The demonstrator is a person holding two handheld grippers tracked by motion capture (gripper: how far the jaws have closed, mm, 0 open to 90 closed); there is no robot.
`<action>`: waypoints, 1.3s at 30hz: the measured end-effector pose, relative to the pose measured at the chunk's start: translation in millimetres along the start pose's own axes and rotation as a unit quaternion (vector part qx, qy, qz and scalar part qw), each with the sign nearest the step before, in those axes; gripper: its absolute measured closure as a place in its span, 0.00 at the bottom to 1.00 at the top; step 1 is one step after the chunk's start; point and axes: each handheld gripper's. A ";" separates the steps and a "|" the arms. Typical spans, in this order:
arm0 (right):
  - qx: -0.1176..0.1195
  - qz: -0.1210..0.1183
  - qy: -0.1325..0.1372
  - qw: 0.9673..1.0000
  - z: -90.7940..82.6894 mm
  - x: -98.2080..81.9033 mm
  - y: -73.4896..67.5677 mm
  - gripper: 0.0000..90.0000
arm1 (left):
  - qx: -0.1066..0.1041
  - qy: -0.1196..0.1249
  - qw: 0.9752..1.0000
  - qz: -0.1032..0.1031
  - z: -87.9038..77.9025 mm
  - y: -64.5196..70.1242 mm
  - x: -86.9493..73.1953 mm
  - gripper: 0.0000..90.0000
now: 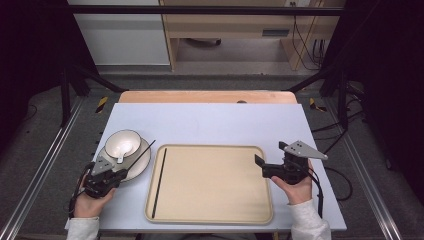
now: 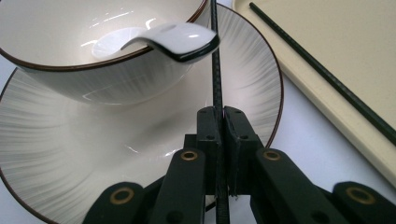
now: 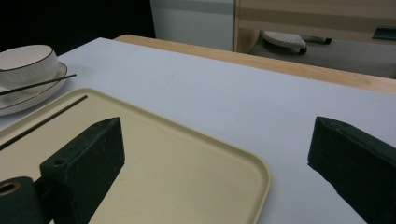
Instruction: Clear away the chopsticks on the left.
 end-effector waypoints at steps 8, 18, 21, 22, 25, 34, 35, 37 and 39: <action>0.000 0.001 0.003 1.000 -1.2 0.7 0.6 0.04 | 0.004 0.014 1.000 -0.008 -4.9 9.5 8.7 0.95; -0.001 0.002 0.010 1.000 -5.4 3.2 1.4 0.04 | 0.004 0.033 0.999 -0.015 -12.8 24.7 19.1 0.95; -0.001 0.003 0.012 1.000 -6.3 3.8 1.6 0.04 | 0.005 0.037 0.999 -0.016 -13.7 30.0 21.5 0.95; -0.001 0.003 0.012 1.000 -6.4 3.8 1.5 0.04 | 0.005 0.036 0.999 -0.016 -14.0 31.6 22.3 0.95; 0.000 0.003 0.012 1.000 -6.5 3.8 1.4 0.04 | 0.004 0.039 0.999 -0.012 -14.8 36.9 25.2 0.95; 0.000 0.003 0.014 1.000 -7.6 4.4 1.6 0.04 | 0.020 0.054 0.998 -0.016 -17.5 53.8 34.4 0.95; 0.000 0.003 0.014 1.000 -7.6 4.4 1.3 0.04 | 0.019 0.054 0.998 -0.017 -17.3 55.8 35.4 0.95; 0.001 0.004 0.014 1.000 -7.5 4.4 0.8 0.04 | 0.018 0.061 0.998 -0.019 -16.6 60.0 36.6 0.95; 0.000 0.003 0.015 1.000 -7.7 4.5 0.7 0.04 | 0.022 0.065 0.997 -0.018 -15.2 65.7 38.2 0.95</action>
Point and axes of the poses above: each handheld gripper's, and its own axes: z roughly forward along the jaws, x roughly out of its top, y roughly to its right, and after that the axes turned 13 degrees about z, right-handed
